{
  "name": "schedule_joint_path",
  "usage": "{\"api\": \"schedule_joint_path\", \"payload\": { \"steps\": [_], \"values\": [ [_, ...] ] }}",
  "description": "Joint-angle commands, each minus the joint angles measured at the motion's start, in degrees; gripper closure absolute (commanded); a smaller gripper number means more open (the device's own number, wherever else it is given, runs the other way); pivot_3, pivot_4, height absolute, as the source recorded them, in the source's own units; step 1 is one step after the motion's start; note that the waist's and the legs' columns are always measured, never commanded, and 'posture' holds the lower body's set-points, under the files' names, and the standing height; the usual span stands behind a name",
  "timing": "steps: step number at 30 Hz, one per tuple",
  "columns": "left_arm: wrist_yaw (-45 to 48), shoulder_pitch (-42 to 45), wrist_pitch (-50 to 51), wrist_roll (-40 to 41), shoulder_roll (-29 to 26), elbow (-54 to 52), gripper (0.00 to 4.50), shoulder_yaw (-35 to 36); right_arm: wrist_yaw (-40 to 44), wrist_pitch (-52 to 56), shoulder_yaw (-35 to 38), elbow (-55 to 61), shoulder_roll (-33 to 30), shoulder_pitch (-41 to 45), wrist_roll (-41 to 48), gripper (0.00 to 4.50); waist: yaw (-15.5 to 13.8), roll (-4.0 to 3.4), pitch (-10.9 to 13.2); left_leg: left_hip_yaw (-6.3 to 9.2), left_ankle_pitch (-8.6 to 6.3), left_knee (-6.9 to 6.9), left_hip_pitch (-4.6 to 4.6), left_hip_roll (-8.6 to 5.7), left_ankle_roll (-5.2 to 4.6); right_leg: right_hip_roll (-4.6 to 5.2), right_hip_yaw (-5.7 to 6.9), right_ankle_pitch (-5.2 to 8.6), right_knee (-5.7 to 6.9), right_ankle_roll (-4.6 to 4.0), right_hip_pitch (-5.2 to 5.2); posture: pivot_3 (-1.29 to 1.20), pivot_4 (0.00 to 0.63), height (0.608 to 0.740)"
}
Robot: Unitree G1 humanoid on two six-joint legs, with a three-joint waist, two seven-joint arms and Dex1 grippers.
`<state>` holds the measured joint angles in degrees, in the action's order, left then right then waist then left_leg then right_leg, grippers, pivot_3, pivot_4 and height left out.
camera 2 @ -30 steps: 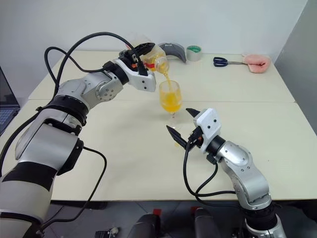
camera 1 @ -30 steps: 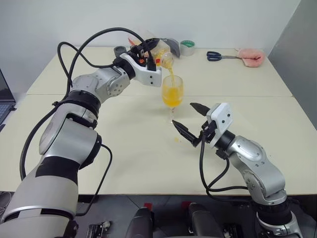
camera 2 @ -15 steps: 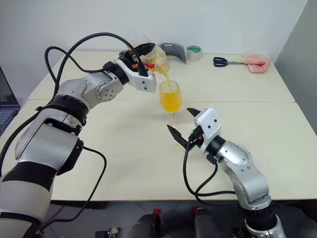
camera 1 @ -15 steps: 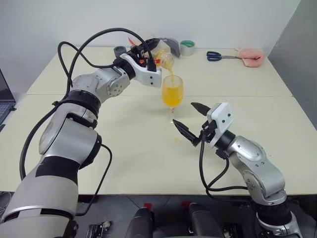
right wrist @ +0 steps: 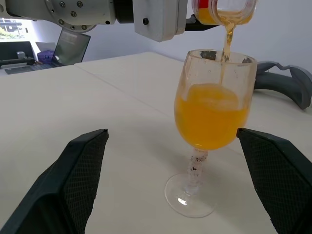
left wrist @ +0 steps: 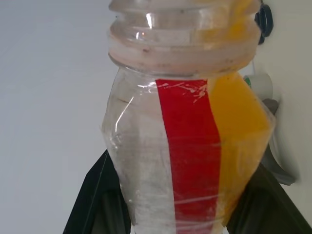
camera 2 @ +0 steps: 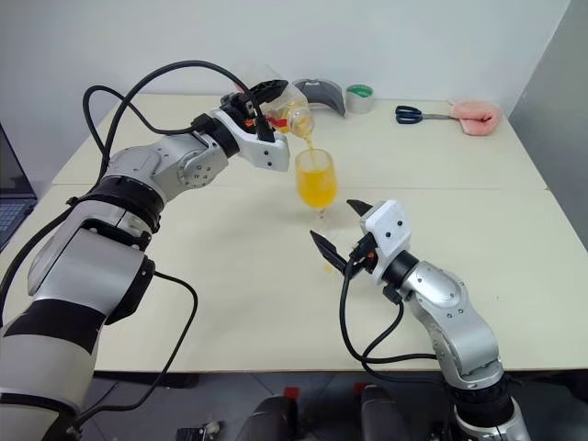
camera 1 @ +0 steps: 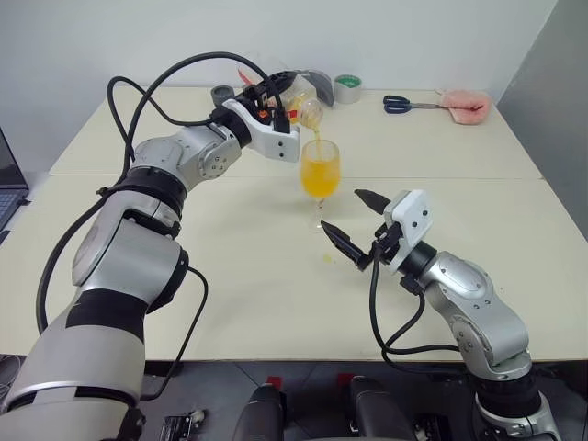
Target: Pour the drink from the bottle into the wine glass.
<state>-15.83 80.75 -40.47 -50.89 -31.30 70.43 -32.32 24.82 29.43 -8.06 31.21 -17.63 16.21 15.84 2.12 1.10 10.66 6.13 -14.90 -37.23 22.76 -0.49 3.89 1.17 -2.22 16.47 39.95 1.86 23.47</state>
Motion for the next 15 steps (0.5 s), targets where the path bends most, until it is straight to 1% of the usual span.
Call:
{"api": "schedule_joint_path", "payload": {
  "steps": [1, 10, 15],
  "values": [
    [-0.91, 2.83, 0.02, 0.81, -0.65, -0.26, 2.64, 0.45, -0.22, -0.84, 0.49, 2.03, 0.27, 0.42, 0.43, 0.0, 0.01, 0.0, 0.0, 0.0, 0.0, 0.0, 0.0, 0.0, 0.01, 0.0, 0.0, 0.0, 0.0, 0.0, 0.0, 0.0, 0.15, 0.74],
    [1.5, 1.33, -0.67, 3.19, -0.16, -0.35, 2.64, 1.62, 0.0, -1.0, 0.34, 1.82, 0.15, 0.58, 0.32, 0.0, 0.1, 0.0, 0.0, 0.0, 0.0, 0.0, 0.0, 0.0, 0.01, 0.0, 0.0, 0.0, 0.0, 0.0, 0.0, 0.0, 0.15, 0.74],
    [4.6, 0.35, -0.57, 6.62, 0.41, -0.43, 2.64, 3.55, 0.17, -1.3, 0.35, 1.57, 0.1, 0.74, 0.24, 0.0, 0.22, 0.0, 0.0, 0.0, 0.01, -0.01, 0.0, 0.0, 0.01, 0.0, 0.0, 0.0, 0.01, 0.0, 0.0, 0.0, 0.15, 0.74]
  ]
}}
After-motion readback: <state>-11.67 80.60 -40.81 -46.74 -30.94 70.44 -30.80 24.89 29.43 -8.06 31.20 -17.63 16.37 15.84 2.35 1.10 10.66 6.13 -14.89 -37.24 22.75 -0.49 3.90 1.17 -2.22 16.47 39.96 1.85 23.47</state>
